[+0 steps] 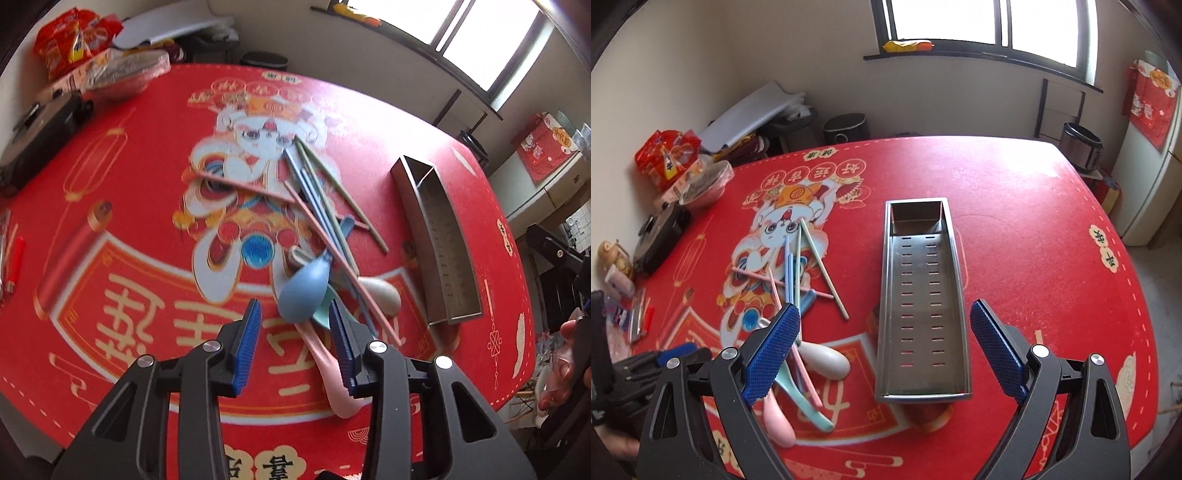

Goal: Organize utensils
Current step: 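Move both tools forward over the pile of utensils, then close the left tool on the pink spoon's handle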

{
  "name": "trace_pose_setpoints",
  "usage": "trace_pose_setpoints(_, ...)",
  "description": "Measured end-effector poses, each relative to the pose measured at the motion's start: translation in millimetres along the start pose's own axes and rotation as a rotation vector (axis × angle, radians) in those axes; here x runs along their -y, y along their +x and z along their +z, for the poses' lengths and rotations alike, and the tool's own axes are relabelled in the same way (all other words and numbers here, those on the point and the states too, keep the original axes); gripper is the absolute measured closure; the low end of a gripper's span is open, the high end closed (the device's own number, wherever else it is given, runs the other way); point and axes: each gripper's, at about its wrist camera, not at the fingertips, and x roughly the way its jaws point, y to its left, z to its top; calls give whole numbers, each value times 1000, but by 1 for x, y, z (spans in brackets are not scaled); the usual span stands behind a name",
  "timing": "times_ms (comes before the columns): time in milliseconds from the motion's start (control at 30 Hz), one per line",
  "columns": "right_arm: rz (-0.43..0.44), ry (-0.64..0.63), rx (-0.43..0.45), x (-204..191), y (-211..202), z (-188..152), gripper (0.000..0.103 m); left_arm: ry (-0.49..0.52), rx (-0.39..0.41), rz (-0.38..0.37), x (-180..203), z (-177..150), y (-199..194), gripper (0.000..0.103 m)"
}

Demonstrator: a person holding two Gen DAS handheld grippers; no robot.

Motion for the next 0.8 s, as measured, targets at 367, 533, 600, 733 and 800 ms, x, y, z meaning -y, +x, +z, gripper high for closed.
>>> trace_pose_setpoints(367, 51, -82, -56, 3, 13, -9, 13, -112, -202, -82, 9, -40, 57, 70)
trace_pose_setpoints(533, 62, -98, -63, 9, 15, -10, 13, -135, -207, -65, 11, -43, 65, 70)
trace_pose_setpoints(600, 65, -98, -66, 13, 15, -9, 13, -135, -204, -59, 13, -43, 66, 70)
trace_pose_setpoints(733, 69, -100, -66, 16, 16, -9, 13, -123, -201, -63, 20, -43, 68, 77)
trace_pose_setpoints(800, 71, -102, -65, 16, 17, -9, 13, -110, -199, -54, 24, -44, 67, 79)
